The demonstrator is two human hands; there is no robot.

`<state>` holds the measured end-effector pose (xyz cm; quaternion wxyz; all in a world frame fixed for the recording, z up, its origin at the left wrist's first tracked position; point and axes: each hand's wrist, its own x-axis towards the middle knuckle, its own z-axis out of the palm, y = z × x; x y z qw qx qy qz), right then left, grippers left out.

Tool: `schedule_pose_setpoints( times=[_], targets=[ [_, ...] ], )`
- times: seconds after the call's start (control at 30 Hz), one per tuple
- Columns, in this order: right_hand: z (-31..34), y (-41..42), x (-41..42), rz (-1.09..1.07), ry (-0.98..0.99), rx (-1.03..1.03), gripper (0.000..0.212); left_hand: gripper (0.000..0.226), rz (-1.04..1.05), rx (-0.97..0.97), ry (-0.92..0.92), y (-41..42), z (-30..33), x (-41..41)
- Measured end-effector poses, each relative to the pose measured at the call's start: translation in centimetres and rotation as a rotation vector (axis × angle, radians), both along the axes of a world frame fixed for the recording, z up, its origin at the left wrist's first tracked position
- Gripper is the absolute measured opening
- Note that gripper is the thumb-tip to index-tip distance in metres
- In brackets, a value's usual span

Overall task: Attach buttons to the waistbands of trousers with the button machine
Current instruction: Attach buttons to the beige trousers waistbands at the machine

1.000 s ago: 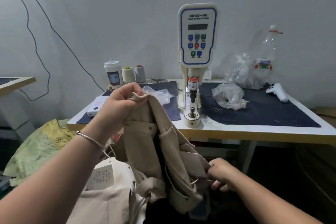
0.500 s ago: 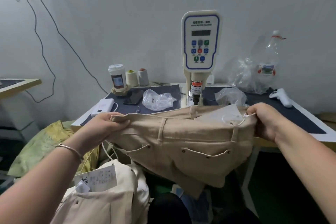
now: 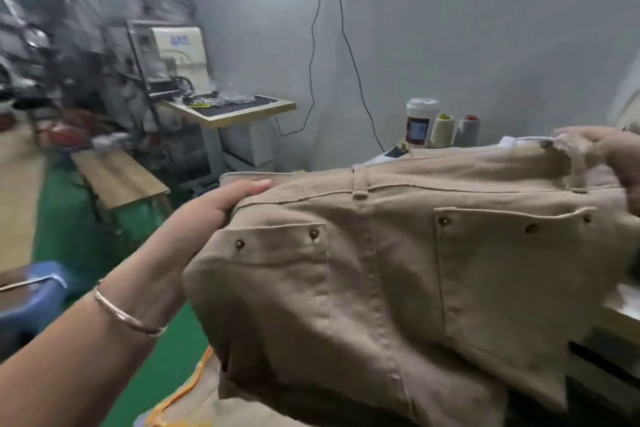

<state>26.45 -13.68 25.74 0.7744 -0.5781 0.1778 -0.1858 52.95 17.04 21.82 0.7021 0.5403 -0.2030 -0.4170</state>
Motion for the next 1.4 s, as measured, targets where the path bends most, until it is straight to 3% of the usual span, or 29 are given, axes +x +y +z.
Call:
schedule_pose_setpoints(
  times=[0.03,0.17,0.23,0.33,0.37,0.4,0.43,0.53,0.6,0.67,0.8,0.93,1.1,1.27,1.4],
  targets=[
    [0.2,-0.2,3.0,-0.056,0.101,0.034,0.058,0.035,0.061,0.005,0.018,1.9,-0.3,0.5],
    [-3.4,3.9,13.4,-0.149,0.325,-0.213,0.023,0.026,0.283,0.161,-0.020,8.1,-4.5,2.7],
    [-7.4,5.5,17.0,-0.176,0.520,-0.412,0.038,0.019,0.342,0.537,-0.400,10.6,-8.3,4.1],
    [-13.6,8.8,19.5,0.000,0.650,-0.775,0.057,0.033,0.131,1.334,-0.969,13.5,-13.6,5.8],
    [-15.4,9.9,19.8,0.092,0.660,-0.896,0.058,0.029,0.082,1.469,-1.071,13.9,-14.6,5.9],
    [-17.0,11.0,19.8,0.183,0.666,-1.040,0.058,0.026,0.076,1.481,-1.150,13.8,-15.5,5.7],
    [-18.4,12.0,19.6,0.244,0.664,-1.202,0.060,0.023,0.106,1.368,-1.206,13.3,-16.1,5.3],
    [-21.1,14.1,19.1,0.281,0.576,-1.617,0.072,0.011,0.114,0.772,-1.241,9.5,-16.3,3.0],
    [-22.0,14.5,19.0,0.276,0.539,-1.711,0.074,0.021,-0.025,0.639,-1.231,6.6,-16.7,1.6],
    [-22.9,14.6,18.8,0.292,0.554,-1.738,0.071,0.023,-0.125,0.661,-1.257,4.5,-17.9,0.8],
    [-24.1,14.8,18.2,0.348,0.627,-1.653,0.063,0.015,-0.262,0.813,-1.252,2.2,-18.8,1.5],
    [-20.4,14.6,16.7,0.233,0.474,-1.548,0.061,0.025,-0.304,0.803,-1.264,0.7,-14.6,2.2],
    [-14.8,12.5,6.6,-0.058,0.373,-1.343,0.059,0.026,-0.345,0.479,-1.311,-4.8,-8.8,-1.7],
    [-13.6,11.0,-9.0,-0.447,0.633,-1.185,0.060,0.026,-0.777,0.176,-1.373,-14.7,-8.7,-13.3],
    [-13.3,12.7,-21.4,-0.781,0.866,-1.050,0.044,0.026,-1.135,0.043,-1.358,-20.9,-10.2,-25.8]
  ],
)
